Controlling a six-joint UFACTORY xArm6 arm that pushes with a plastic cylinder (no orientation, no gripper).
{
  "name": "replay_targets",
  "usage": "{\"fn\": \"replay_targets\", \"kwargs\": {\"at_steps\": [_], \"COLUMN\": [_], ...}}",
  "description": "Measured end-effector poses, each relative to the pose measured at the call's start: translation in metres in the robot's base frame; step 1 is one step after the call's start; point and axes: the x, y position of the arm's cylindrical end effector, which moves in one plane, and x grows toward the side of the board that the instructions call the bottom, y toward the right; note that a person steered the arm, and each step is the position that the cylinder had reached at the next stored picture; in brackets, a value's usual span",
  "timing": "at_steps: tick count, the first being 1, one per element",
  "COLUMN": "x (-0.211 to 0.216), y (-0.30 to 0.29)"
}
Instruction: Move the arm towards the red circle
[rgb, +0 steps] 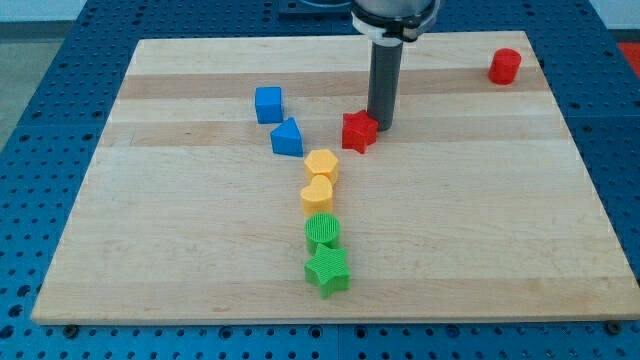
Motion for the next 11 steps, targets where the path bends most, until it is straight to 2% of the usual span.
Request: {"fn": "replay_targets", "kwargs": {"at_steps": [1, 2, 3, 4, 5, 6, 7, 9, 11], "x": [0.0, 0.006, 0.019, 0.011, 0.008, -0.045, -0.126, -0.159, -0.143], "y": [0.001, 0.051, 0.138, 0.224, 0.242, 0.258, 0.26, 0.242, 0.242]}}
